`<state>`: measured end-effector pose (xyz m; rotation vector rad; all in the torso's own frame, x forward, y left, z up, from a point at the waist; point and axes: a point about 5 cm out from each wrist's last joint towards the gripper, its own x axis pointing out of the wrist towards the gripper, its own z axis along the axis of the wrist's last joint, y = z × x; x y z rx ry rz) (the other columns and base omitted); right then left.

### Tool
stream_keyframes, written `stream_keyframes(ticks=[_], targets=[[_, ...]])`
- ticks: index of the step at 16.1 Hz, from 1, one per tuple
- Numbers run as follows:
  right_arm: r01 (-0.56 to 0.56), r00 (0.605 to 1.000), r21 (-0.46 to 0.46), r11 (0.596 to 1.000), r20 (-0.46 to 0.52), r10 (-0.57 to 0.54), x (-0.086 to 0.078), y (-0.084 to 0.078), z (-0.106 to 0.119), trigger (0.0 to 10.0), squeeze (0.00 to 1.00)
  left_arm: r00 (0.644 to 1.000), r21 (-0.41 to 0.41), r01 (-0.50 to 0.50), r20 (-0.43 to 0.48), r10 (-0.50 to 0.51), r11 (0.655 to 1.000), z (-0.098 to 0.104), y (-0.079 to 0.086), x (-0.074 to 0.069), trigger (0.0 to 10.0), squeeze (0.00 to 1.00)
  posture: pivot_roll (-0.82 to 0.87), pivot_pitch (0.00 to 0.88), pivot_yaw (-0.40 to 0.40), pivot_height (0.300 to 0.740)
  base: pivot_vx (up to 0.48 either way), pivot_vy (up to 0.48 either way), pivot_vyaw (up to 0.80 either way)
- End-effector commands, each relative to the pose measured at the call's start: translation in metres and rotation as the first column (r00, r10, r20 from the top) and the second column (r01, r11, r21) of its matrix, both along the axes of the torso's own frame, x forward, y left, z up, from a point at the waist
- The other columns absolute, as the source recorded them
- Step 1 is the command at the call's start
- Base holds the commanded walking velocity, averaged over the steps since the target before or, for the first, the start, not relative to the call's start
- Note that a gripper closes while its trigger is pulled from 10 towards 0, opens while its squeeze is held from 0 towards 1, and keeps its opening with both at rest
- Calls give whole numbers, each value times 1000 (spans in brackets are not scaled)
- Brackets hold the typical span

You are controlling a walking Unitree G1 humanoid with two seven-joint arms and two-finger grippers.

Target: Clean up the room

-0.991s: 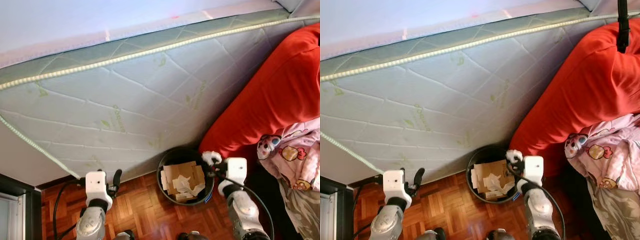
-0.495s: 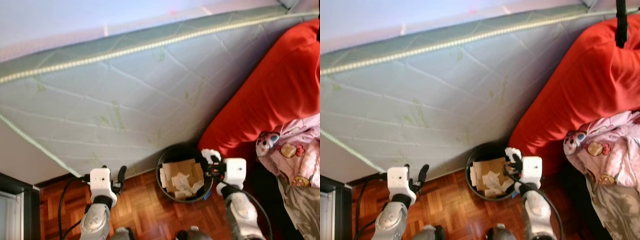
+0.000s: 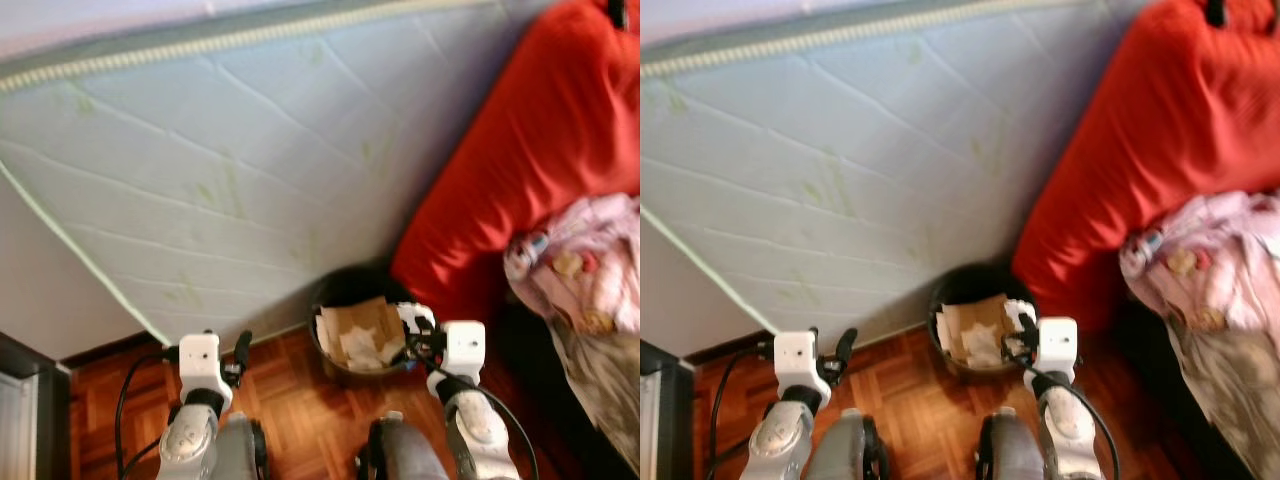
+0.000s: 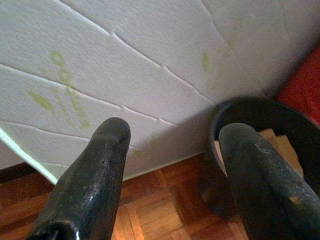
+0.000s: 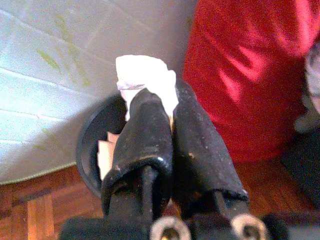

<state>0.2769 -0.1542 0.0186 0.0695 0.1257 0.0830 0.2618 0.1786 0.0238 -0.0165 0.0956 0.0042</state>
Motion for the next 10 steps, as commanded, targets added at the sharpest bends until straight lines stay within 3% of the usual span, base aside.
stream_keyframes(ticks=[1,10], targets=[[14,1000,1,1000,-16,-14,-3,-4,-3,10000,0,1000,-20,-7,-22,7,1000,-4,-1,-3,10000,0,-58,223,-29,634,0,0,0],[-35,997,22,999,-66,37,-2,5,-10,10000,0,999,-31,-5,-36,4,1000,-5,0,-2,10000,0,-47,237,-28,634,0,0,0]])
